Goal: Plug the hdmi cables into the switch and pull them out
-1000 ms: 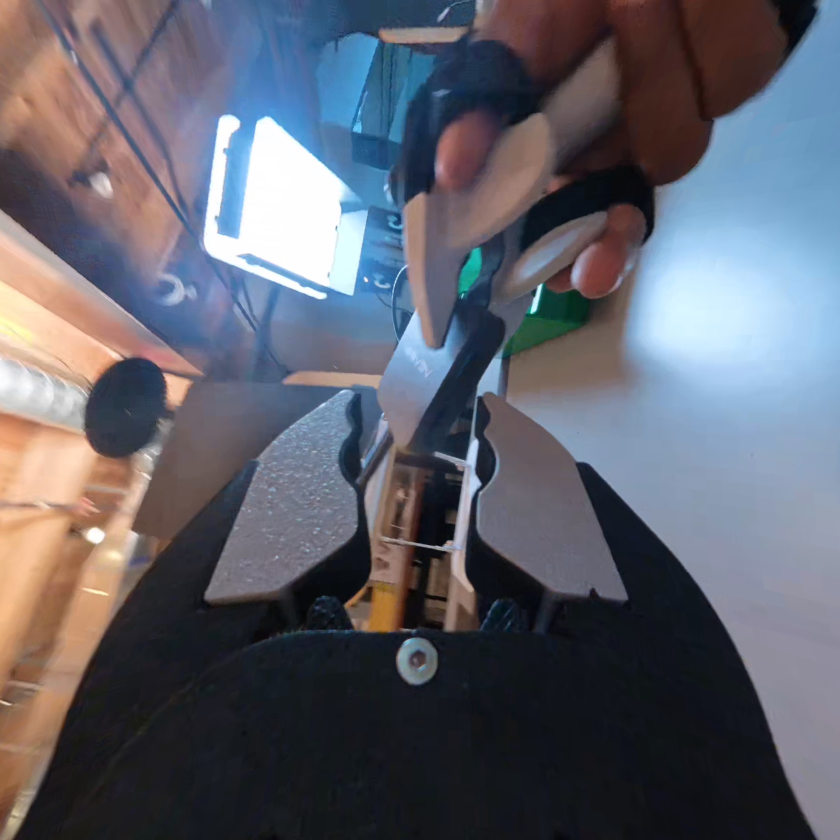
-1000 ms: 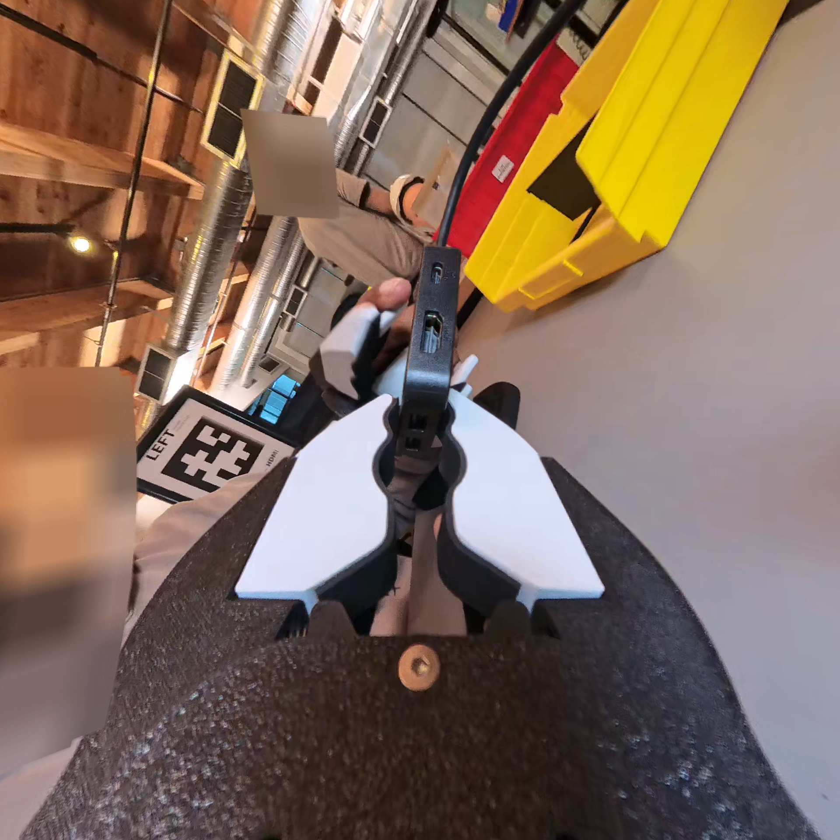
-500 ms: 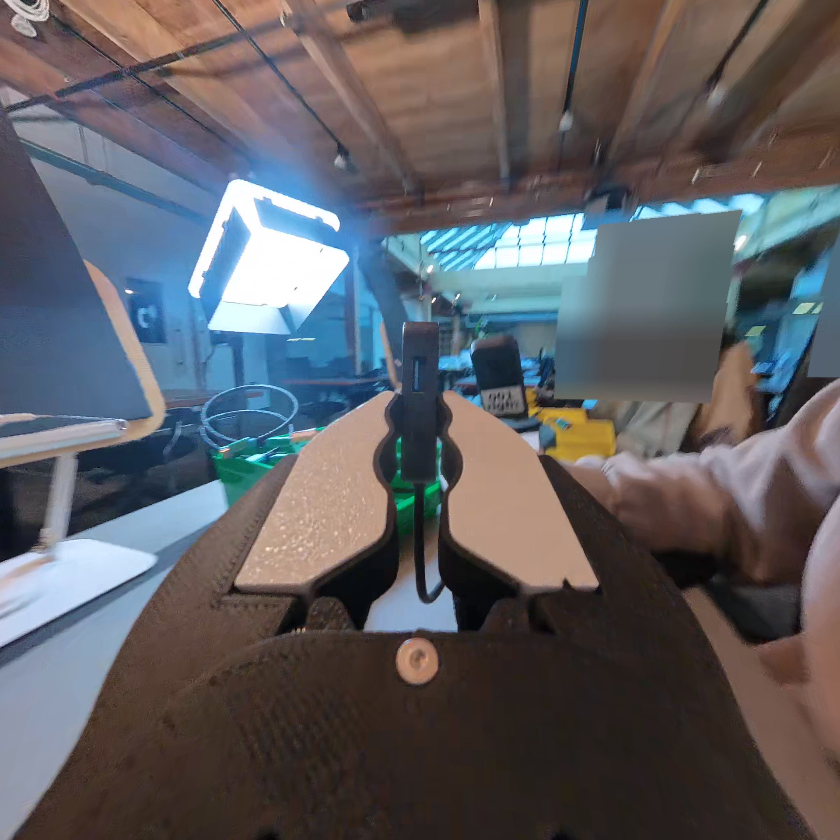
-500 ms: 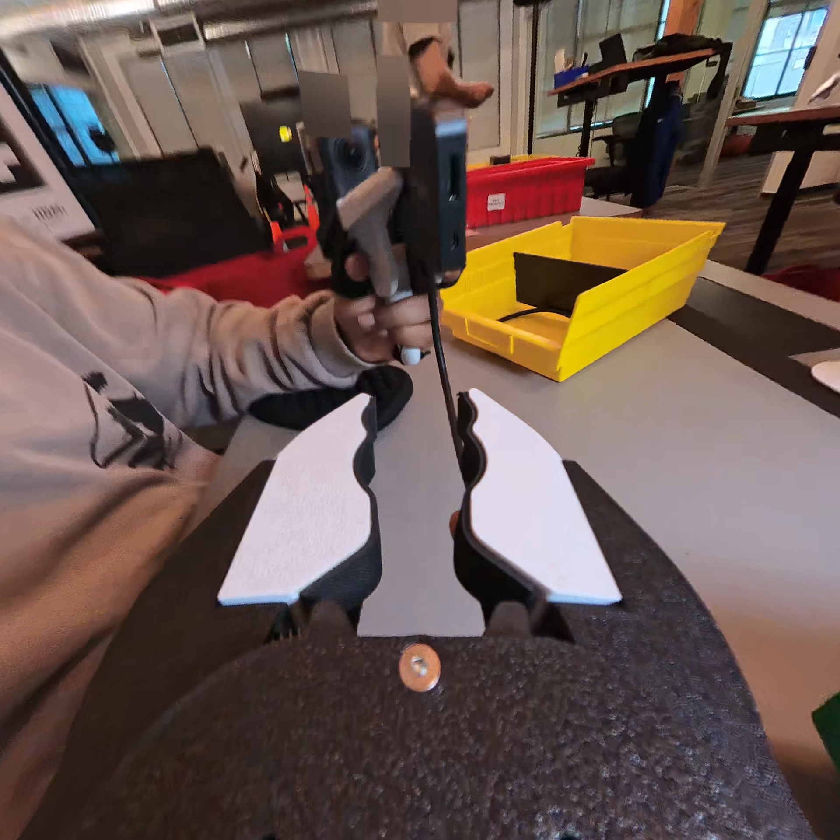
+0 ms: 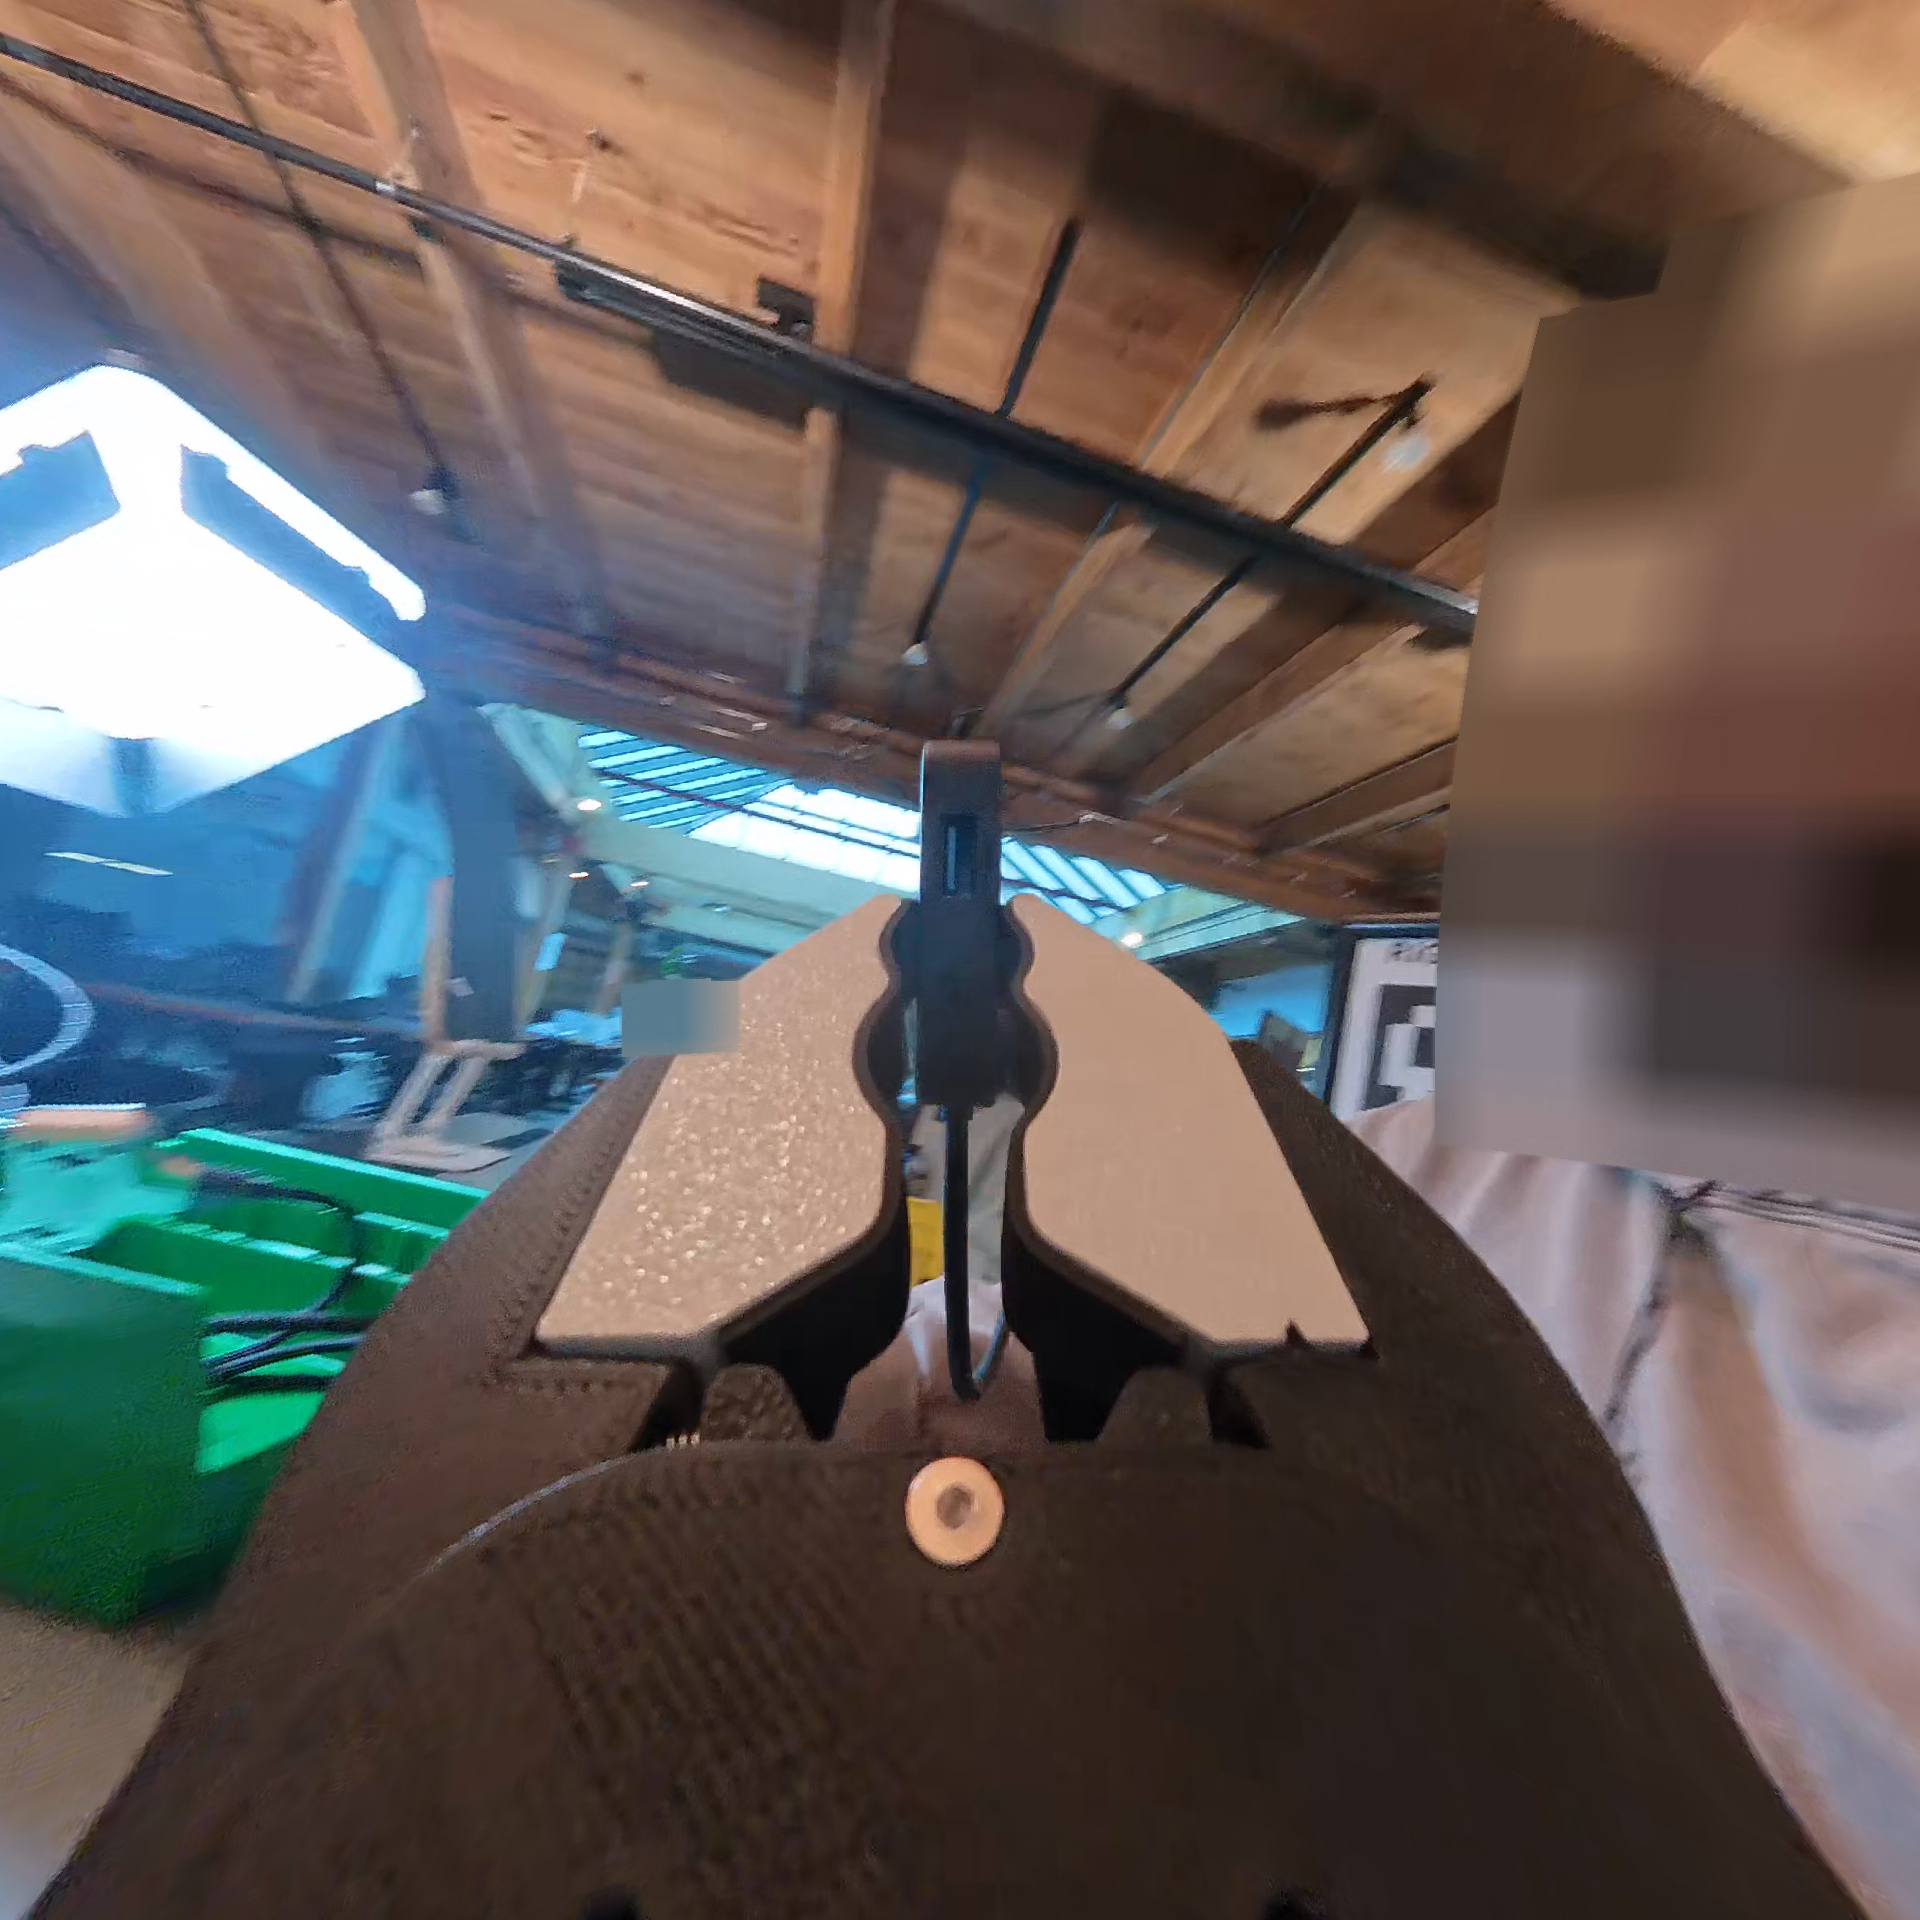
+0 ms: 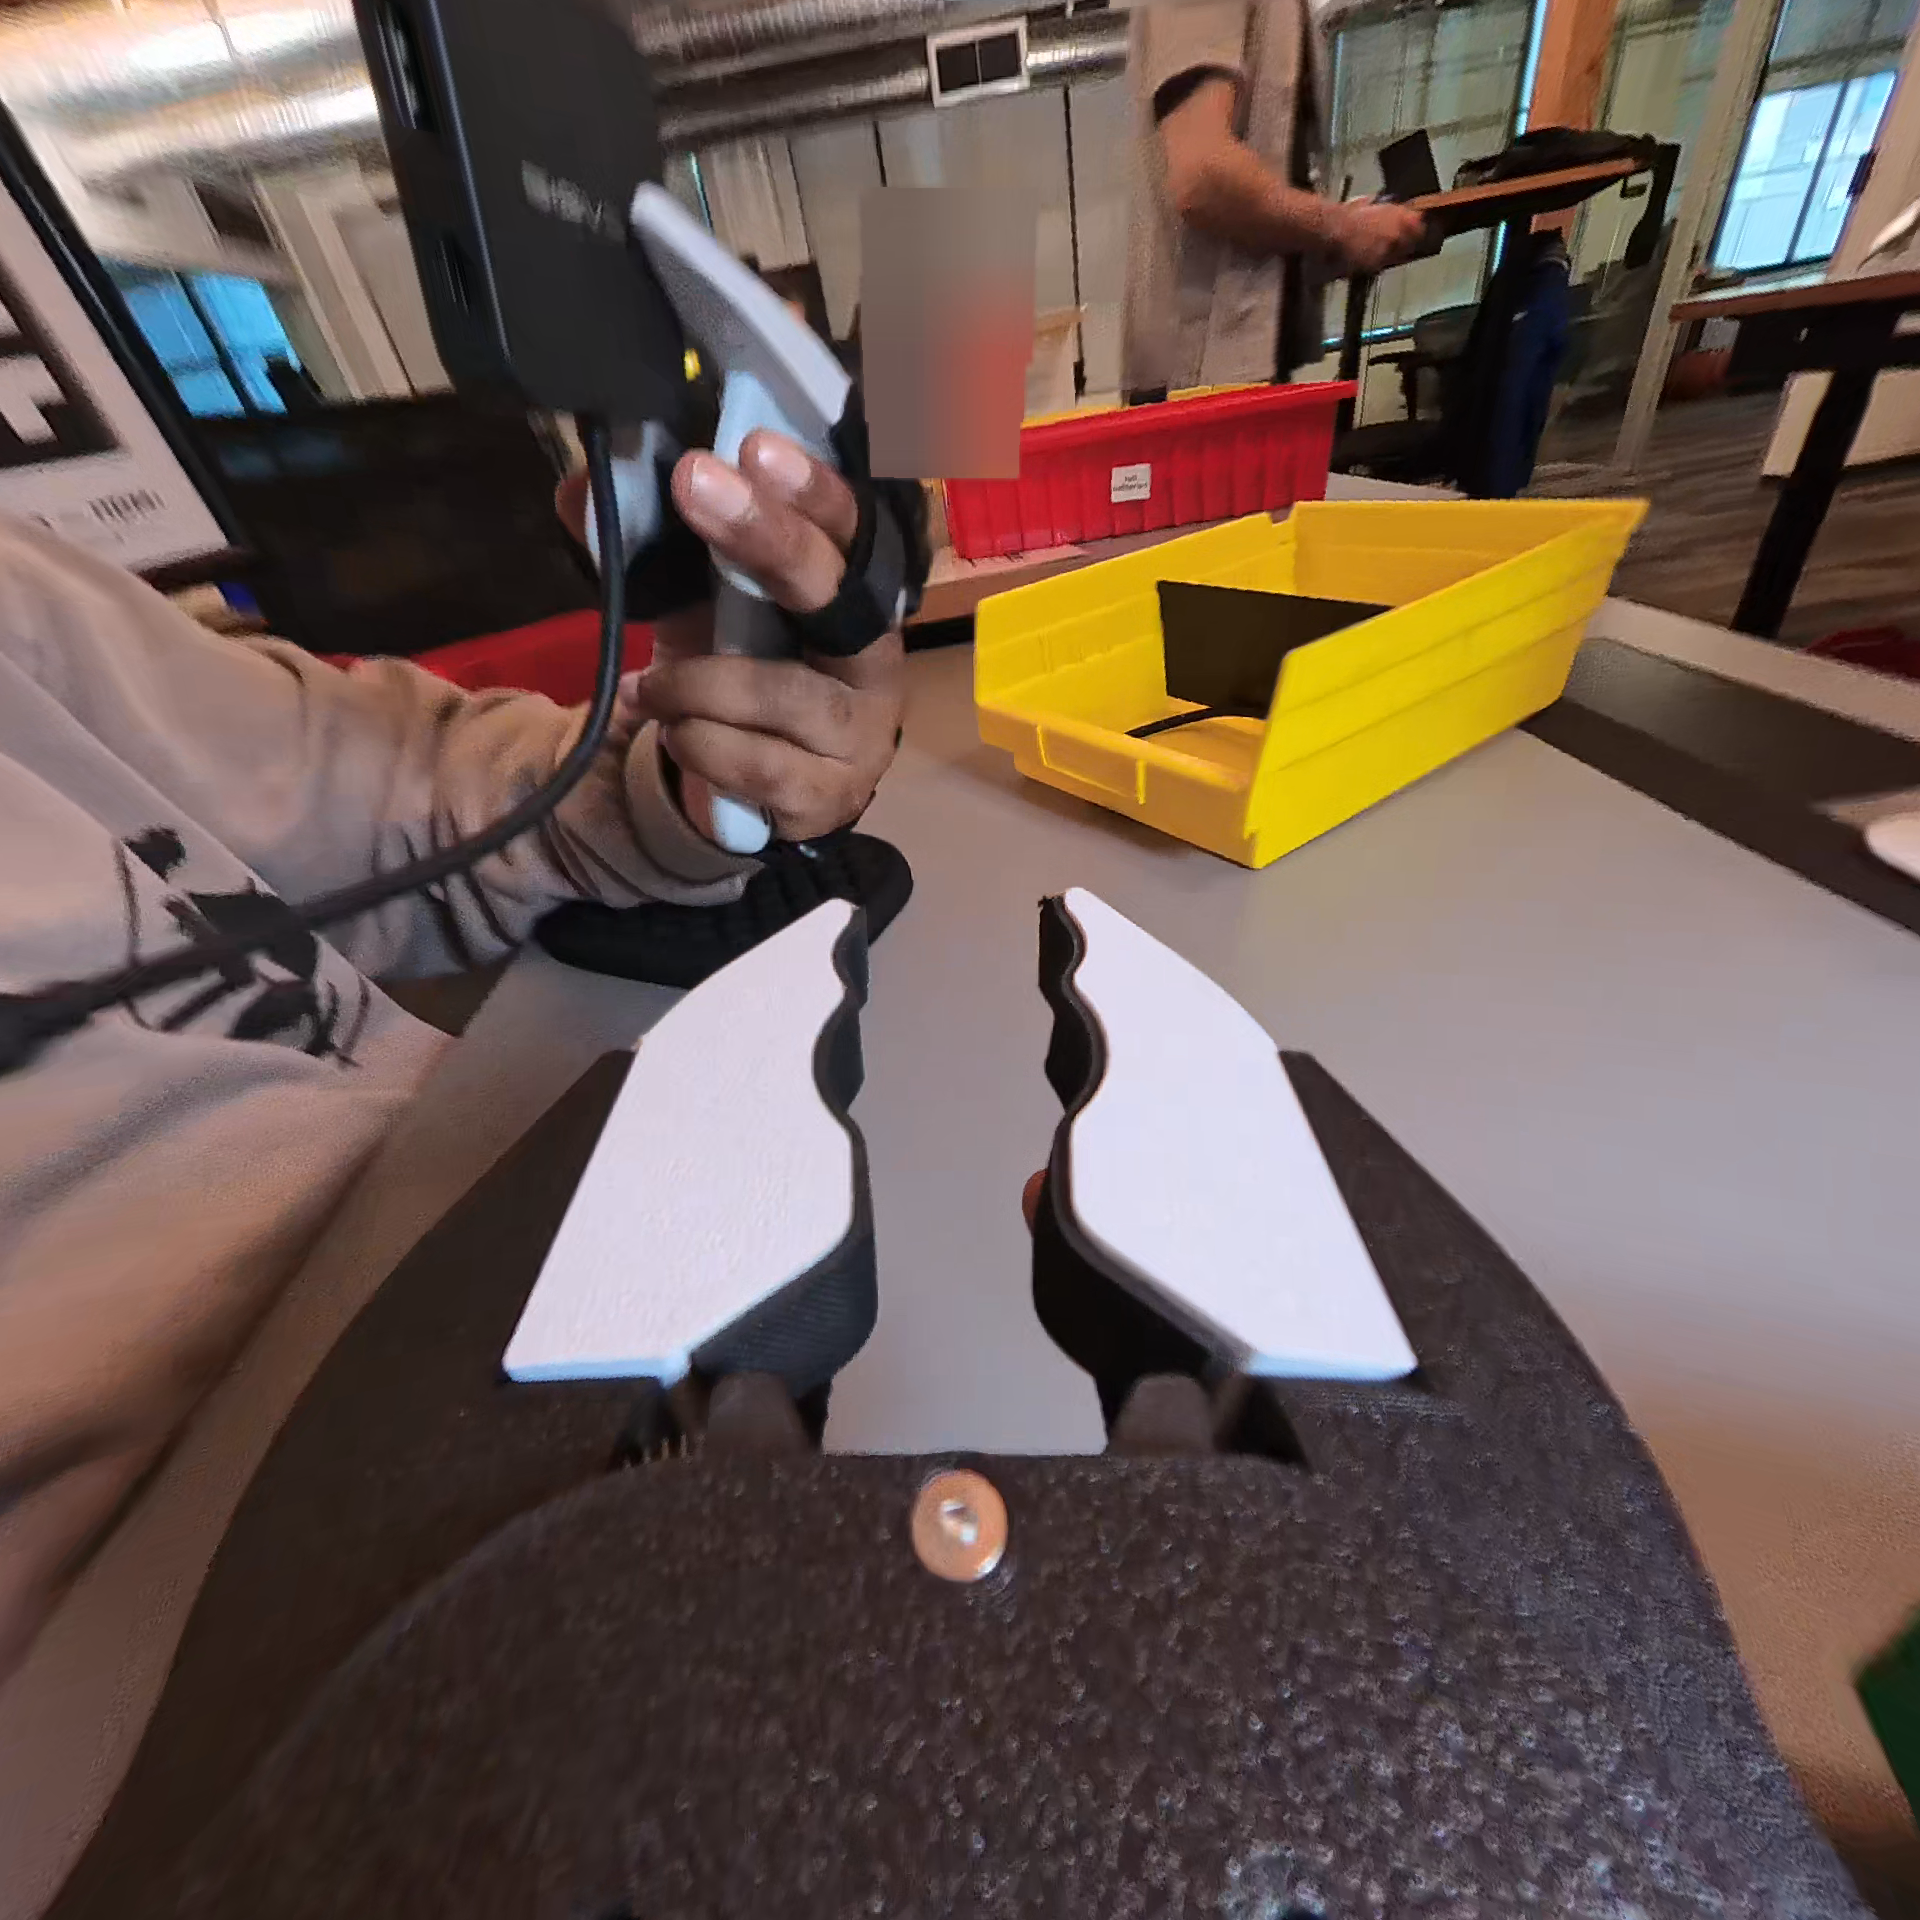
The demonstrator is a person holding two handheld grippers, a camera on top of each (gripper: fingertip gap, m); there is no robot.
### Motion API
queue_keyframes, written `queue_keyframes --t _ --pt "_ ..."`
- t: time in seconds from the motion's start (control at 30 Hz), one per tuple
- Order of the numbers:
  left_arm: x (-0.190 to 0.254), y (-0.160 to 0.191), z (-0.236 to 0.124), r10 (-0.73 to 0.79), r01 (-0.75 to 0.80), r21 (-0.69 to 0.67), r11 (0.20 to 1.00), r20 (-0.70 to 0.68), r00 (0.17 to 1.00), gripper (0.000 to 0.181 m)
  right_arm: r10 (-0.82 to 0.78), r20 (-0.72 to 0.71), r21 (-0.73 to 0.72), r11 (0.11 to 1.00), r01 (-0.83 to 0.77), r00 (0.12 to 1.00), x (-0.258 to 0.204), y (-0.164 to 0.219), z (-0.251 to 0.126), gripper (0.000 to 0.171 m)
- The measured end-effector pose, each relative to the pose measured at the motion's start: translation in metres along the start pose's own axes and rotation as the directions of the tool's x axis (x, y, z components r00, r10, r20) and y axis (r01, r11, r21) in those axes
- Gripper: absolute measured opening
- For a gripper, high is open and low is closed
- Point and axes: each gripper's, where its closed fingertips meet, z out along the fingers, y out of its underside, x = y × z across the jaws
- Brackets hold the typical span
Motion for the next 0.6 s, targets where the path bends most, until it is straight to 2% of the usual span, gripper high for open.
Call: queue_keyframes --t 0.07,0.13,0.27,0.37,0.43,0.5,0.6 --pt "0.005 0.002 0.001 -0.024 0.023 -0.003 1.0 -0.043 0.999 0.014 -0.126 0.023 -0.008 0.992 0.126 0.992 -0.026 -0.005 0.022 0.033" --pt "0.003 0.002 -0.001 -0.029 0.029 0.001 1.0 -0.04 0.999 0.014 -0.219 0.049 0.043 0.975 0.217 0.974 -0.055 -0.019 0.04 0.037" --pt "-0.003 0.009 -0.002 -0.023 0.022 -0.025 0.999 -0.017 1.0 0.014 -0.254 0.001 0.167 0.954 0.25 0.967 -0.078 -0.05 0.051 0.039" --pt "-0.005 0.021 0.0 -0.003 0.002 -0.072 0.997 -0.006 1.0 0.014 -0.26 -0.079 0.177 0.946 0.27 0.962 -0.072 -0.056 0.047 0.033" --pt "-0.006 0.029 0.001 -0.004 0.004 -0.095 0.996 -0.001 1.0 0.014 -0.285 -0.108 0.144 0.943 0.299 0.952 -0.069 -0.052 0.044 0.019" --pt "-0.01 0.032 0.001 0.024 -0.021 -0.119 0.993 0.02 1.0 0.014 -0.288 -0.12 0.082 0.951 0.299 0.95 -0.062 -0.048 0.041 0.018" --pt "-0.02 0.045 -0.002 0.228 -0.198 -0.299 0.933 0.069 0.971 0.016 -0.248 -0.101 -0.081 0.967 0.24 0.964 -0.046 -0.034 0.032 0.015"
